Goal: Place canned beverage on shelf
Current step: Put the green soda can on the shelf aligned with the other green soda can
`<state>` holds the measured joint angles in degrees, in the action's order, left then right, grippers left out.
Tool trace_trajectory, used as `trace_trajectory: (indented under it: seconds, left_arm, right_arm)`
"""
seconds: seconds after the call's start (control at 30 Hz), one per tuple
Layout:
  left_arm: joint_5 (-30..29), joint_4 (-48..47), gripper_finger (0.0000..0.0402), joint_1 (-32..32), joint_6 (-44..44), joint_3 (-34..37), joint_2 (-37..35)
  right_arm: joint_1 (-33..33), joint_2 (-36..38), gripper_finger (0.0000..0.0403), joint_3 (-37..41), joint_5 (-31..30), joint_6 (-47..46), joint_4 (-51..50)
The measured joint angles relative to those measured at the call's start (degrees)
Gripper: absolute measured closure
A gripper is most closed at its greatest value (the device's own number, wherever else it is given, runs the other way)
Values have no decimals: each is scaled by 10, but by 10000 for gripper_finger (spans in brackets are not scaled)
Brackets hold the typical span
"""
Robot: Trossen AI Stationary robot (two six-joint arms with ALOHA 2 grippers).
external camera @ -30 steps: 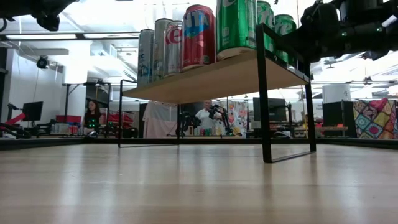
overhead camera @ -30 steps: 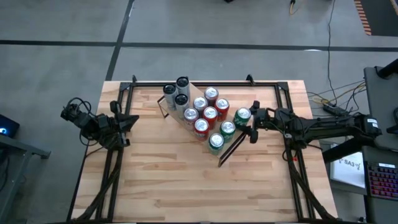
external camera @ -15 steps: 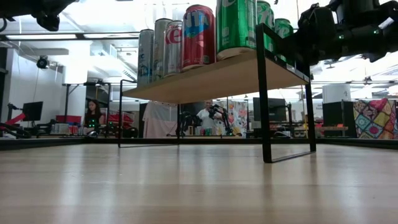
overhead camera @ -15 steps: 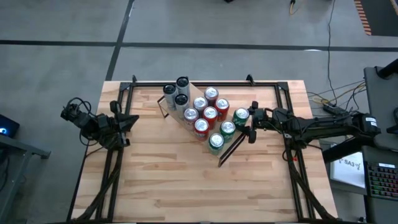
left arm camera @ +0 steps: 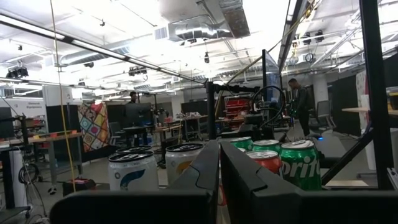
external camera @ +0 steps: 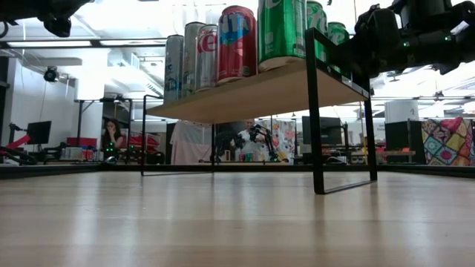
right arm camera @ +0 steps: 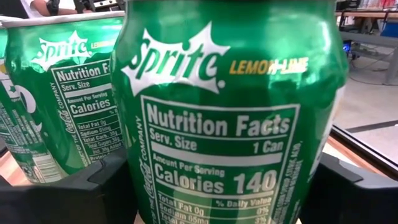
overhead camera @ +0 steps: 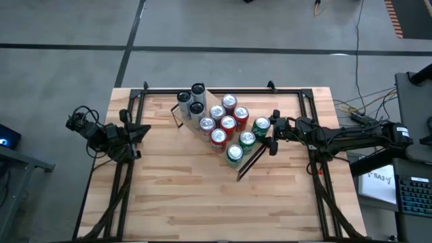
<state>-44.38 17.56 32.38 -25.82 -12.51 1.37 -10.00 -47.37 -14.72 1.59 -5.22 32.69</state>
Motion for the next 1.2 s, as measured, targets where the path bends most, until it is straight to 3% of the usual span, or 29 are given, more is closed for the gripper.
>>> trace_trajectory:
  seconds: [1.2]
  left_arm:
    - [0, 0, 401, 0, 0, 0, 0]
  right_arm:
    - [0, 0, 69, 2, 19, -27, -13]
